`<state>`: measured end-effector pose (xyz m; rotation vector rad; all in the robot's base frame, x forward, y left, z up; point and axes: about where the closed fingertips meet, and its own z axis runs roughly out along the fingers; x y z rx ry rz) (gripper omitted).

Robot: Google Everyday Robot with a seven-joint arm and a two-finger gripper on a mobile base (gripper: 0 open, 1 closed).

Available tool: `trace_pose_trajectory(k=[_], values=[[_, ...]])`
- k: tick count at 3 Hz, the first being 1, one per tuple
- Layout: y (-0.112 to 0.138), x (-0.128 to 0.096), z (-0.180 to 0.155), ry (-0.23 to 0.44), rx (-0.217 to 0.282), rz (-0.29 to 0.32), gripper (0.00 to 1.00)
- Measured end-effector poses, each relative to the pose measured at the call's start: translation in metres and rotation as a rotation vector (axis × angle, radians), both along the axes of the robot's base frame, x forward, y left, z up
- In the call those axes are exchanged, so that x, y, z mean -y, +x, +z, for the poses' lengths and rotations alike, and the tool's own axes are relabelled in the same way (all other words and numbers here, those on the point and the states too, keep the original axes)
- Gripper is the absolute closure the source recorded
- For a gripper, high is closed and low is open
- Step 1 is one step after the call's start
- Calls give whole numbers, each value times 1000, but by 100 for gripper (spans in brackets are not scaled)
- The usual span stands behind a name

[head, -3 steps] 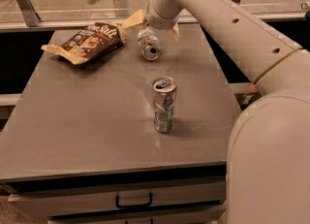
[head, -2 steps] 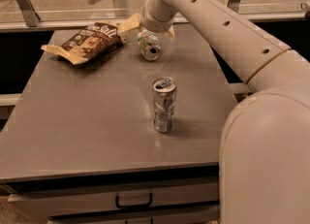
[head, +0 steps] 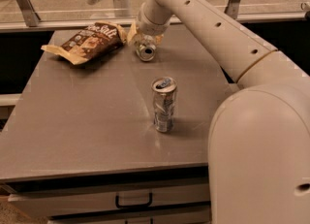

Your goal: Move 7up can near redbull can

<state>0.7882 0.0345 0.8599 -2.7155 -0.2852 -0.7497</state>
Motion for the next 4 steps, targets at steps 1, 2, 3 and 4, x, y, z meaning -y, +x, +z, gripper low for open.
trace_pose_trajectory(k=[1, 2, 3, 4], values=[[-1, -1, -4, -11, -21, 19, 65], [-13, 8, -2, -2, -60, 31, 87], [-44, 20, 6, 34, -134, 28, 100], [-96, 15, 17, 111, -234, -21, 100]])
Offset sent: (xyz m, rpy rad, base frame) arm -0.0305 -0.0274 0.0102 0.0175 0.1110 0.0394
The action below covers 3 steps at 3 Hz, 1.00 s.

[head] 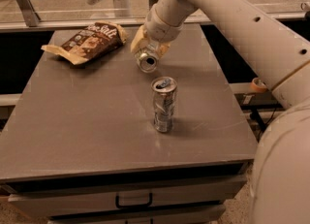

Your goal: Move 7up can near redbull can

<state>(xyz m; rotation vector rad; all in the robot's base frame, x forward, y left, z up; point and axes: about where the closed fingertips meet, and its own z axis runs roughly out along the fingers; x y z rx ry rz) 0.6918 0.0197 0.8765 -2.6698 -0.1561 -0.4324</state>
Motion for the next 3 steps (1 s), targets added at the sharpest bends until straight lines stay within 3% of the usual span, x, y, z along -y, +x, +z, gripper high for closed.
trace_pose_trajectory(k=[1, 3], values=[[-5, 1, -6, -13, -16, 2, 100], [-53, 22, -23, -54, -93, -79, 100]])
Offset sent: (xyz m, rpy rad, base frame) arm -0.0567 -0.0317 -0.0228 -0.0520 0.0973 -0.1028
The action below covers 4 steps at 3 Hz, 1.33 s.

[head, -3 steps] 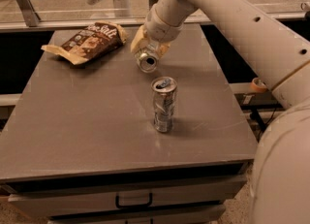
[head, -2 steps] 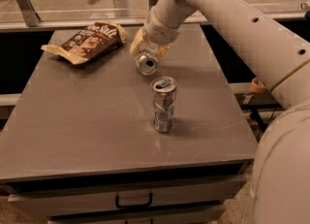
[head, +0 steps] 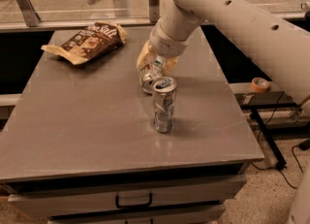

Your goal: Move 7up can near redbull can

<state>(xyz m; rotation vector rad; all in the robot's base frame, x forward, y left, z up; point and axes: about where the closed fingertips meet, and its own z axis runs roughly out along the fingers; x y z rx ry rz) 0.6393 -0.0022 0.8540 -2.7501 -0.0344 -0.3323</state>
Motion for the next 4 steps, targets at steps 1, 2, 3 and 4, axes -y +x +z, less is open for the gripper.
trace_pose_trajectory(k=[1, 2, 3, 4], values=[[-25, 7, -6, 5, -50, -36, 83], [-45, 14, -9, -6, -94, -56, 59], [-60, 24, -7, -18, -124, -80, 36], [-66, 29, -7, -28, -134, -89, 13]])
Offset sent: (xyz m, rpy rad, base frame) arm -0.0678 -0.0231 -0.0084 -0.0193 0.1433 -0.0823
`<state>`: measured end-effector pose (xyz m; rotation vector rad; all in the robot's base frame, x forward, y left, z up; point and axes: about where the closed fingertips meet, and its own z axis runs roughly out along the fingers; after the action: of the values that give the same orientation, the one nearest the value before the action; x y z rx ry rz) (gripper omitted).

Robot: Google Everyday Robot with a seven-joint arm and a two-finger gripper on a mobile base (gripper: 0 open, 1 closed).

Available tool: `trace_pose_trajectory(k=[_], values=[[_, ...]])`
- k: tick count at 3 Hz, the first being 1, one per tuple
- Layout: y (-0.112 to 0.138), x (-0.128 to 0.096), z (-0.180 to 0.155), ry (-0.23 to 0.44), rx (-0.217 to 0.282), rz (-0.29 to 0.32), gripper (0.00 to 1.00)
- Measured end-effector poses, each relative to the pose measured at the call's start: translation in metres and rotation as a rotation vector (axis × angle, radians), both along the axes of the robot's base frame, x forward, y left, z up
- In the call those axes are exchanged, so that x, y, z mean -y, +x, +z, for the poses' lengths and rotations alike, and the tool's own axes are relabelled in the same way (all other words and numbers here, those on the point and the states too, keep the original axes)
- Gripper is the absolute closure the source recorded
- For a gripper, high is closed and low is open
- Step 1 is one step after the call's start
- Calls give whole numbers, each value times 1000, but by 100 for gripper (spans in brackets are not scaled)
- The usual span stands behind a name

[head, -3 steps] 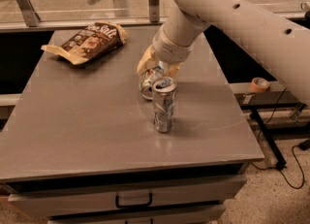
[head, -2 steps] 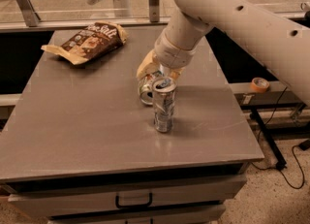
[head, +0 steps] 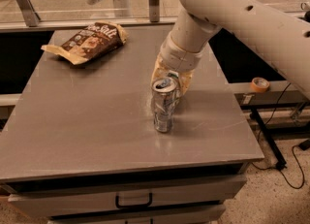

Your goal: Move 7up can near redbull can

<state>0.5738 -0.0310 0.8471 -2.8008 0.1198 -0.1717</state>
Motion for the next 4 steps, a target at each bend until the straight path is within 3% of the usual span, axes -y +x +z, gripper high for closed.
trace_pose_trajectory(k=[1, 2, 3, 4], values=[[0, 1, -1, -8, -7, 1, 0], [4, 3, 1, -20, 3, -15, 0], [5, 19, 20, 1, 57, -119, 0], [-4, 63, 58, -44, 137, -266, 0]])
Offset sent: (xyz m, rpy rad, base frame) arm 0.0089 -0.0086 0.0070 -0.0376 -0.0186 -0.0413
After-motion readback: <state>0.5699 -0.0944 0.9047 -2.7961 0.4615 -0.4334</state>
